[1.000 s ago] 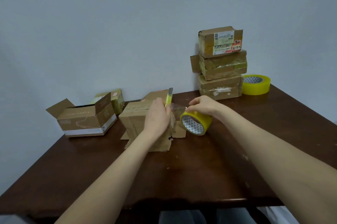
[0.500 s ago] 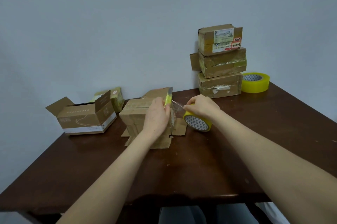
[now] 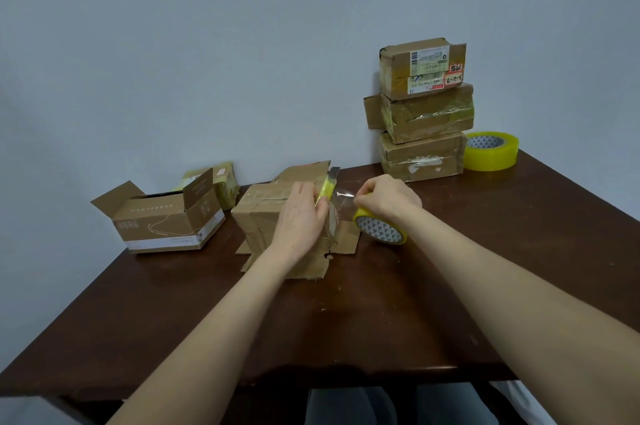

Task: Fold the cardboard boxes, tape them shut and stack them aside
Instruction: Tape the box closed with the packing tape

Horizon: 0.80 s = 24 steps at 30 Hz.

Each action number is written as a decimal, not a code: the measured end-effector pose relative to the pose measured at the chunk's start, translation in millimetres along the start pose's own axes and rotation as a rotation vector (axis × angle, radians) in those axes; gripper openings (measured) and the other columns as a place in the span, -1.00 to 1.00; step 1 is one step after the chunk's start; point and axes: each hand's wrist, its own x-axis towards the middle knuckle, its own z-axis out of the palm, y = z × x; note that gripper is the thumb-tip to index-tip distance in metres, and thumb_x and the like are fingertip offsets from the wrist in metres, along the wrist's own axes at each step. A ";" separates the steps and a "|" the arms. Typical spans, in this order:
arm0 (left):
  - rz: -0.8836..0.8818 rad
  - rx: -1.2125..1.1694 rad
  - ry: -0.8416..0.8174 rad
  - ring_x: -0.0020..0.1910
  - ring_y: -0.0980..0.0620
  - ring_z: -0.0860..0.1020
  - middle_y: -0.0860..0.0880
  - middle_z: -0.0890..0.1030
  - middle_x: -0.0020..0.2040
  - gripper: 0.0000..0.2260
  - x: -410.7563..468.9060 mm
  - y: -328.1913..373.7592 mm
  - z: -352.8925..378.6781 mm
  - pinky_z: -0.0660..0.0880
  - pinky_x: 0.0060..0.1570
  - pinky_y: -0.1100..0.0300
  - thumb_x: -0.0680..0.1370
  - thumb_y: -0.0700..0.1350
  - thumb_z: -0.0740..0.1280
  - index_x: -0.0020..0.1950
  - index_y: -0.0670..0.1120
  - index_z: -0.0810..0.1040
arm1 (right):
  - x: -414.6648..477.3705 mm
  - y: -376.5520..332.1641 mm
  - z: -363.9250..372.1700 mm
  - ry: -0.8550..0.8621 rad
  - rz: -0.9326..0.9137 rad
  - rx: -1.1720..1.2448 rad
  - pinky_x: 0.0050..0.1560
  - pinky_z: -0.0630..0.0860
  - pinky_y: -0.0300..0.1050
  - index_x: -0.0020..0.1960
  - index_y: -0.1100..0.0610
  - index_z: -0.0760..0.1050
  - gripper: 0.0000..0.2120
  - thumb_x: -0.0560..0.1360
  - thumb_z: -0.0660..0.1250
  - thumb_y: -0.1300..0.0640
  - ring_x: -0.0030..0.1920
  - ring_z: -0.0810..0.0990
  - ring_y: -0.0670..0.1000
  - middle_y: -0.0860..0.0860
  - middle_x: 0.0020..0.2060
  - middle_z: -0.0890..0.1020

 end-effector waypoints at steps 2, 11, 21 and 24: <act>-0.001 0.002 -0.015 -0.15 0.06 0.36 -0.02 0.38 -0.05 -0.86 1.2 -0.7 0.2 0.20 -0.21 0.26 0.63 -0.09 0.15 -0.02 -0.14 0.39 | -2.2 0.3 1.6 0.086 0.030 -0.003 -0.17 0.45 -0.13 -0.12 -0.13 0.58 -0.89 0.50 0.27 -0.04 -0.08 0.57 0.04 -0.05 -0.07 0.64; 0.050 0.059 -0.087 -0.16 0.05 0.38 -0.04 0.38 -0.03 -0.73 8.1 8.2 -10.1 0.29 -0.14 0.23 0.63 -0.01 0.17 0.05 -0.19 0.52 | -10.5 -1.1 3.6 0.224 0.056 -0.053 -0.19 0.42 -0.12 -0.10 -0.12 0.59 -0.84 0.55 0.24 -0.08 -0.04 0.60 0.09 -0.01 -0.06 0.65; 0.051 0.295 -0.041 -0.22 -0.01 0.39 -0.06 0.38 -0.06 -0.74 1.2 23.4 -11.1 0.34 -0.28 0.15 0.60 0.00 0.18 -0.04 -0.17 0.53 | -14.1 -1.4 5.4 0.236 0.068 -0.049 -0.15 0.42 -0.11 -0.05 -0.11 0.61 -0.80 0.55 0.20 0.01 -0.01 0.61 0.12 0.00 -0.02 0.65; 0.039 0.345 -0.044 -0.17 0.00 0.38 -0.05 0.36 -0.06 -0.76 2.4 28.7 -9.9 0.34 -0.26 0.14 0.60 -0.02 0.16 0.00 -0.15 0.53 | -14.8 -1.4 7.1 0.237 0.067 -0.054 -0.15 0.42 -0.11 -0.05 -0.11 0.62 -0.79 0.54 0.20 0.02 -0.01 0.61 0.12 0.01 -0.02 0.65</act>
